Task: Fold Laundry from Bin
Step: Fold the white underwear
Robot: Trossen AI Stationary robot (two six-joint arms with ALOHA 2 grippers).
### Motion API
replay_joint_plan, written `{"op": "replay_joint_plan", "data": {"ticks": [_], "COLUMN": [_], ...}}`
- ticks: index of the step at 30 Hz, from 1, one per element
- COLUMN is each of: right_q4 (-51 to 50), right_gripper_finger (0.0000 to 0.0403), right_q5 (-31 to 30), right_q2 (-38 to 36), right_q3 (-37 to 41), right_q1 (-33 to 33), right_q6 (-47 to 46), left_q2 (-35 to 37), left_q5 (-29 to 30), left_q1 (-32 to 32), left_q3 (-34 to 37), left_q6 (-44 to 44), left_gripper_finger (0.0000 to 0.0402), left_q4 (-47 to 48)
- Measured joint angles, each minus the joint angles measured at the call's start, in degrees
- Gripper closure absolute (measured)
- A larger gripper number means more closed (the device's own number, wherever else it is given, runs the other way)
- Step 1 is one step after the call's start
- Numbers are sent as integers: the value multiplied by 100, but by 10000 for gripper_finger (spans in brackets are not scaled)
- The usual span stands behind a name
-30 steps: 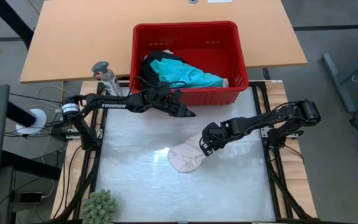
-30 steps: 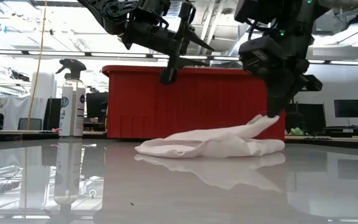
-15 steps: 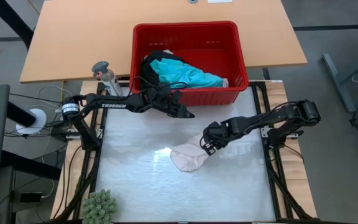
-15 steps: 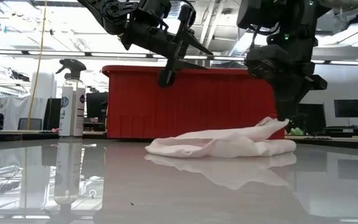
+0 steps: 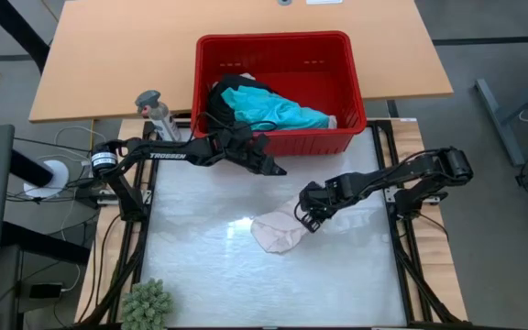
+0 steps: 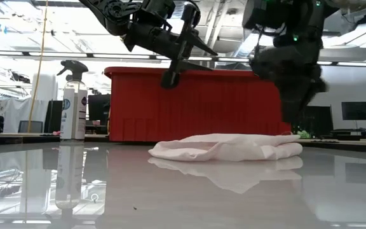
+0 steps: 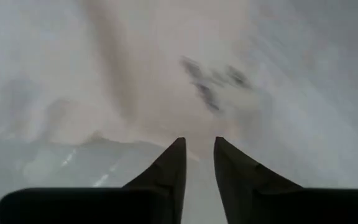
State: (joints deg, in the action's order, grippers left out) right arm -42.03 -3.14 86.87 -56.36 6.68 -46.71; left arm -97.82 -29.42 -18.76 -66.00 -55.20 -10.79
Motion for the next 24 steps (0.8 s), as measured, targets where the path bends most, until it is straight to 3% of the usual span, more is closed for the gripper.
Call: {"op": "replay_joint_plan", "data": {"ticks": [4,8,12,17,24], "right_q4": [1089,1540,1573,1575,2408], "right_gripper_finger": [249,233,230,196,120], "right_q5": [-1,-317,-1084,-1067,-1045], "right_q2": [27,50,55,55,255], "right_q3": [0,0,2,2,2], "right_q1": [486,1078,1345,1443,1756], "right_q6": [1823,3274,3371,3279,4080], "left_q2": [0,0,0,82,631], "left_q5": [-777,-1061,-1201,-1488,-611], "left_q1": [-80,-106,-95,-5,242], "left_q3": [0,0,0,7,8], "left_q6": [245,444,609,1294,3113], "left_gripper_finger": [260,260,260,260,260], "left_q4": [0,0,11,769,2384]}}
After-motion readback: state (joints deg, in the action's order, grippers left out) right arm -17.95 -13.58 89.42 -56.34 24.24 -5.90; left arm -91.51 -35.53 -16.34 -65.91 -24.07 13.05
